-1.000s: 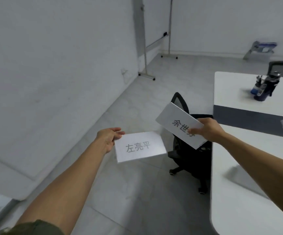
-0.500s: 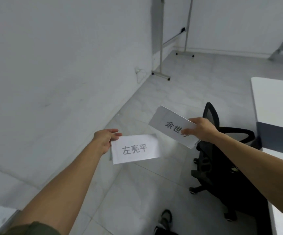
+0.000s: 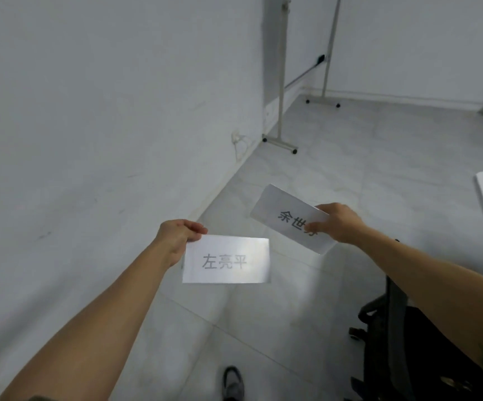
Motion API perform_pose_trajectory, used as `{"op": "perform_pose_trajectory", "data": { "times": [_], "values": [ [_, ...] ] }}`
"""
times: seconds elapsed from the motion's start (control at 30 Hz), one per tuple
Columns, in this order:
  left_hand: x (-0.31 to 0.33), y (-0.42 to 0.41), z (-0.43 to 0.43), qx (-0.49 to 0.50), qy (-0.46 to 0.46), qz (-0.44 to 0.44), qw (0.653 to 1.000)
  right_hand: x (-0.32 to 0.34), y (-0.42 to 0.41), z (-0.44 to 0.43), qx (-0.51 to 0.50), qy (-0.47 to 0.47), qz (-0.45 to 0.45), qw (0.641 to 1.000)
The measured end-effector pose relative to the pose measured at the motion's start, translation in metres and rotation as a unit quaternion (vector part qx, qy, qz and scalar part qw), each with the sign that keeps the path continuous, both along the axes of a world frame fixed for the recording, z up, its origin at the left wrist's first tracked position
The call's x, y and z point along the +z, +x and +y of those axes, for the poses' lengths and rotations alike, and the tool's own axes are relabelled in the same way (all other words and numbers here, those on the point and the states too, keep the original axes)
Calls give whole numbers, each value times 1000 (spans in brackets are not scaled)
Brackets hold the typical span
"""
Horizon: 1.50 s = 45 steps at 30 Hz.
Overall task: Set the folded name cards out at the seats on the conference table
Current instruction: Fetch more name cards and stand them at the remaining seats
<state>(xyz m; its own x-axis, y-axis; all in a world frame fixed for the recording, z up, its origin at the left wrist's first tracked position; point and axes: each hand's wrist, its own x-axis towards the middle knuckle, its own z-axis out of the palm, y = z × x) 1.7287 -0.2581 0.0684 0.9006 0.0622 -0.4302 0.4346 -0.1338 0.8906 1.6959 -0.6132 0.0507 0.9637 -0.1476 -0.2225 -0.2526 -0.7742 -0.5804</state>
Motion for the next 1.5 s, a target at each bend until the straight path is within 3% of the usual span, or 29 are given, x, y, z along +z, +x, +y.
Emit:
{"op": "perform_pose_trajectory", "data": {
  "times": [0.27, 0.47, 0.97, 1.27, 1.5],
  "values": [
    [-24, 208, -82, -81, 1, -21, 996, -15, 157, -71, -78, -21, 2, 997],
    [5, 373, -167, -183, -1, -42, 982, 7, 253, -136, -151, -29, -4, 988],
    [-41, 625, -531, -350, 47, -32, 935, -31, 394, -433, -305, -20, 34, 951],
    [-31, 770, -747, -387, 21, -32, 921, -10, 501, -621, -356, -30, 42, 933],
    [-43, 872, -933, -452, -9, -25, 891, -26, 578, -761, -424, -46, 47, 903]
  ]
}}
